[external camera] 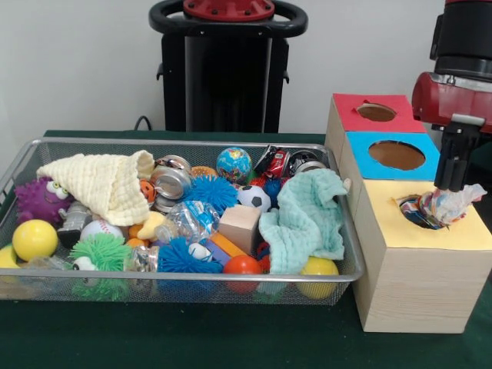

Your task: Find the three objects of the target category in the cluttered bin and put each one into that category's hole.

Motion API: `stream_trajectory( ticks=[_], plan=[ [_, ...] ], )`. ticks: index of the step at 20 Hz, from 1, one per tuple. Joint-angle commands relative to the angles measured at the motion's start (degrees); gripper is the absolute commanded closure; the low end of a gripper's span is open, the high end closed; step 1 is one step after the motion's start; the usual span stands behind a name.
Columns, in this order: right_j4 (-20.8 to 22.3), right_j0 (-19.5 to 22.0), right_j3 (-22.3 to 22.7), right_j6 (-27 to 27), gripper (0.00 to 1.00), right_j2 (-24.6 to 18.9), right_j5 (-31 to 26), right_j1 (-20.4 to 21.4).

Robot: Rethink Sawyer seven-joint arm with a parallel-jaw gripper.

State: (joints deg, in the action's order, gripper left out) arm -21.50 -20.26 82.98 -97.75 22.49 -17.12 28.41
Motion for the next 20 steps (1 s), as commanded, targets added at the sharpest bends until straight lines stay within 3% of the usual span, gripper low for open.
stream_trajectory(
  ticks=[1,20],
  plan=[
    [-1.2,-0.4,-0.3,-13.8,1.0,-1.9,-6.6,-4.2],
    [0.1,-2.4,0.2,-12.6,1.0,-0.4,-9.6,-6.7]
  ],
)
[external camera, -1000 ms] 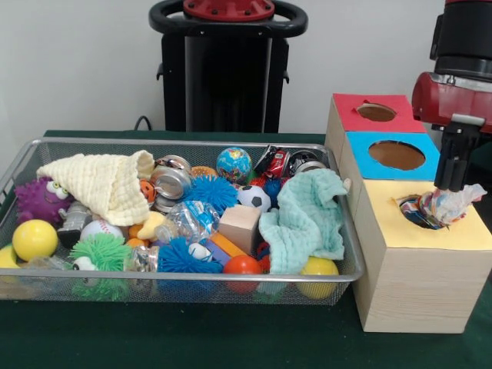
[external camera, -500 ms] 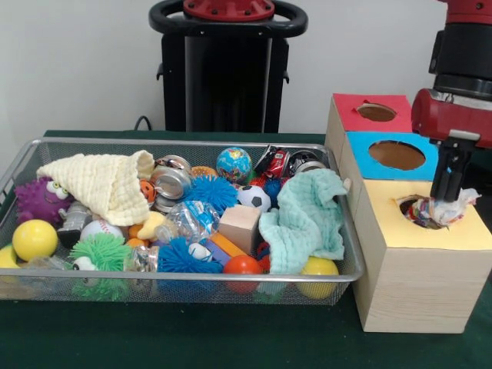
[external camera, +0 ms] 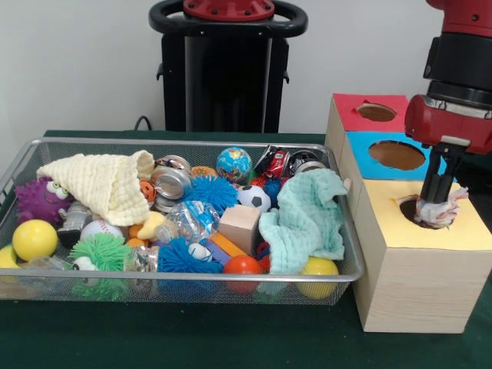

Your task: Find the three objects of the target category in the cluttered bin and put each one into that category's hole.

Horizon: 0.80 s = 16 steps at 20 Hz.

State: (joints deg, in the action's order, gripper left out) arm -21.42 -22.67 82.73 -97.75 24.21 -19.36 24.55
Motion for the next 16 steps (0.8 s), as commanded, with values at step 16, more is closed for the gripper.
stream_trajectory(
  ticks=[16],
  plan=[
    [2.4,2.9,1.2,-9.0,1.0,-0.8,-6.2,-2.4]
  ],
)
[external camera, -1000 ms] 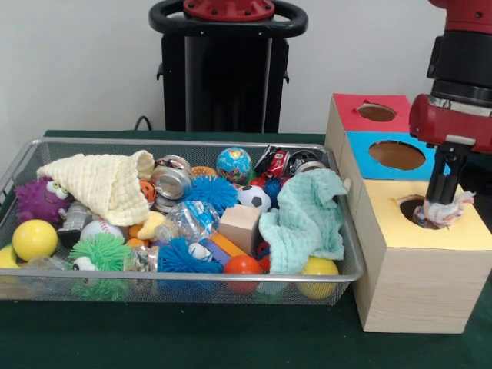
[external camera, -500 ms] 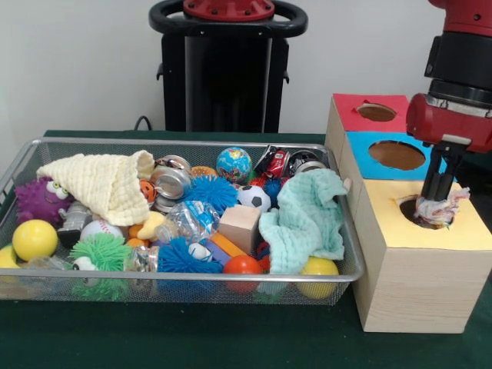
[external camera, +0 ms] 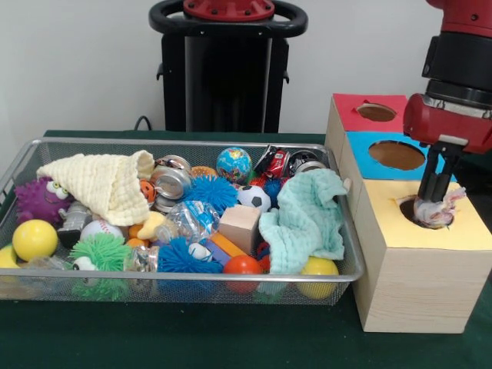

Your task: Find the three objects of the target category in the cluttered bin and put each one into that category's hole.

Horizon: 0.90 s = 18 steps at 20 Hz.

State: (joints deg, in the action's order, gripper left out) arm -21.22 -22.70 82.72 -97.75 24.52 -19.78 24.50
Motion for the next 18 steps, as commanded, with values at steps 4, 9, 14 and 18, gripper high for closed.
stream_trajectory(
  ticks=[4,9,14,18],
  plan=[
    [2.5,3.3,1.2,-9.0,1.0,-0.7,-4.3,-3.0],
    [2.8,4.0,1.8,-8.4,1.0,-1.3,-2.4,-3.1],
    [3.0,4.2,2.5,-8.3,1.0,-1.8,-1.6,-3.0],
    [3.1,5.4,4.1,-7.0,1.0,-3.7,-1.3,-0.7]
  ],
)
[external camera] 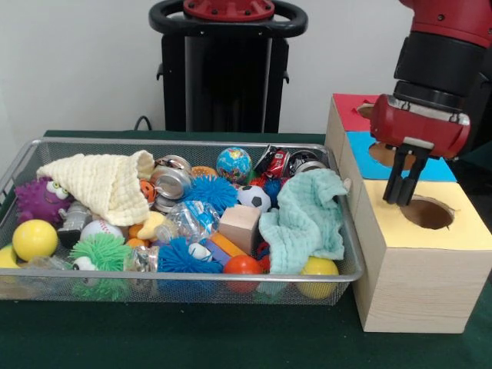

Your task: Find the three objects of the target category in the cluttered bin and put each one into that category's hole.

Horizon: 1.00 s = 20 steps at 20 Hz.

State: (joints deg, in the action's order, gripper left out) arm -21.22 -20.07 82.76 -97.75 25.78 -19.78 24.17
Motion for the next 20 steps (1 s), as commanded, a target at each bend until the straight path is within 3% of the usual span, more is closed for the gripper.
stream_trajectory(
  ticks=[1,8,13,20],
  plan=[
    [3.1,3.5,5.0,-6.2,1.0,-5.9,-1.7,1.1],
    [5.1,8.1,11.5,0.5,1.0,-9.3,-4.5,11.8],
    [7.9,16.0,15.8,7.6,1.0,-15.6,-5.8,18.7],
    [12.4,20.6,15.6,7.3,1.0,-18.2,-9.6,22.0]
  ],
)
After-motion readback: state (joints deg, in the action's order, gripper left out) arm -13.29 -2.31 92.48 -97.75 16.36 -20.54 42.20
